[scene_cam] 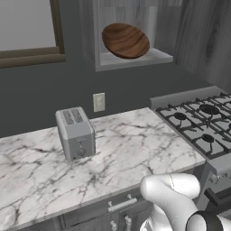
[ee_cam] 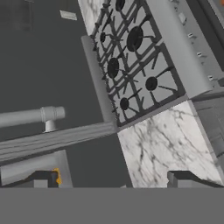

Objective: Pick the mug and place it in the sink. Pick the bowl and place it in the open cabinet and then close the cabinet.

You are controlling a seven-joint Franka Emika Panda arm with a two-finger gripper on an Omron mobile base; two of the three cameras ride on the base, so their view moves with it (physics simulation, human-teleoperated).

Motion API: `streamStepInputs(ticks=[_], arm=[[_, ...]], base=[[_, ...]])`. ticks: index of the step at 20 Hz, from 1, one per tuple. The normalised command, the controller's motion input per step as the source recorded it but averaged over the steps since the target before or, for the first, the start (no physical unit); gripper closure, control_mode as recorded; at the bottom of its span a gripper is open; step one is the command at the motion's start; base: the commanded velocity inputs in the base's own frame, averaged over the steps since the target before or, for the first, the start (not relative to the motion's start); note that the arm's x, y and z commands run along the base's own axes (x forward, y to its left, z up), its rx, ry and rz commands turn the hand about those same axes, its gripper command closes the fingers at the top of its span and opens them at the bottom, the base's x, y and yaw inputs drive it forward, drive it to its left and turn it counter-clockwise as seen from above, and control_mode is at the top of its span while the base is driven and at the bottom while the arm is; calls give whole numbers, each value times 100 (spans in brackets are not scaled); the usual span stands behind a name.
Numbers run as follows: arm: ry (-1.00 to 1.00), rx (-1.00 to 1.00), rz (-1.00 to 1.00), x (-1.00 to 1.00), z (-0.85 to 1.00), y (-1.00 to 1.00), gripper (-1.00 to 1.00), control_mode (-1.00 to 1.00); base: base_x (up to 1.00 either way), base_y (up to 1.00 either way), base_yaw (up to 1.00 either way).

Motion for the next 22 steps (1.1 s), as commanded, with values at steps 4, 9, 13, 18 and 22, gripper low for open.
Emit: streamStepInputs(ticks=[4,9,13,18,22], arm=[[-8,0,5,25,-22,-11,-100,-100],[-11,0,5,32,-16,-1,-100,-100],[-11,1,3,30,-11,-10,-100,-100],[-9,2,0,13,-3,-39,-100,-100],[-8,0,0,32,-2,-15,-100,-100]], base=[[0,0,0],[0,0,0],[0,0,0],[0,0,0],[0,0,0]])
